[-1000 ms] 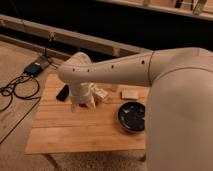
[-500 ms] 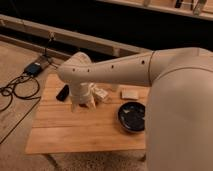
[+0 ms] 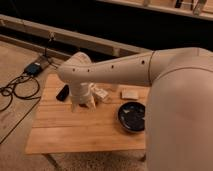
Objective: Place the bottle in the ceramic bowl
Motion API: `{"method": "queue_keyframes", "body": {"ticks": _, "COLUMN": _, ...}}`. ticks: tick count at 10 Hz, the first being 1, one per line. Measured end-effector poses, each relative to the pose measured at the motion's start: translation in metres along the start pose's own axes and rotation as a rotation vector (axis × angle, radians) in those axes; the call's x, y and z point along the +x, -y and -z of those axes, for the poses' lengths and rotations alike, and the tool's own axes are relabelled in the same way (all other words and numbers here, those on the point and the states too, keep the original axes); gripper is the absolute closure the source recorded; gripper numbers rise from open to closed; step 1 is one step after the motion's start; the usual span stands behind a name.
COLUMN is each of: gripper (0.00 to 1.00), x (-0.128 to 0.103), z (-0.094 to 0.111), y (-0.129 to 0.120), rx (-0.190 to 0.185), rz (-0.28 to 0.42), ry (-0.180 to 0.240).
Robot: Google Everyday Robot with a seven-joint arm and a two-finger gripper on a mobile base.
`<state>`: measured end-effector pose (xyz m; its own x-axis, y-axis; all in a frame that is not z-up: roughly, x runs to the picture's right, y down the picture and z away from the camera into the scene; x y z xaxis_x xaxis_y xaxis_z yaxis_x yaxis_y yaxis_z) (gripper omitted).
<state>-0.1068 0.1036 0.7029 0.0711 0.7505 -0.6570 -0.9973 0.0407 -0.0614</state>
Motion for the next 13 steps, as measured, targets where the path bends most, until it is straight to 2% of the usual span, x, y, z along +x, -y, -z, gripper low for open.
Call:
{"method": "queue_keyframes", "body": {"ticks": 10, "gripper": 0.35, "x": 0.000, "z": -0.002, "y": 0.002, "rx": 0.000, "rz": 0.005, "ry": -0.004}}
{"method": "queue_keyframes", "body": {"ticks": 13, "gripper": 0.35, "x": -0.014, "z": -0.028, "y": 0.015, "rx": -0.027, "rz": 0.078, "ry": 0.000}}
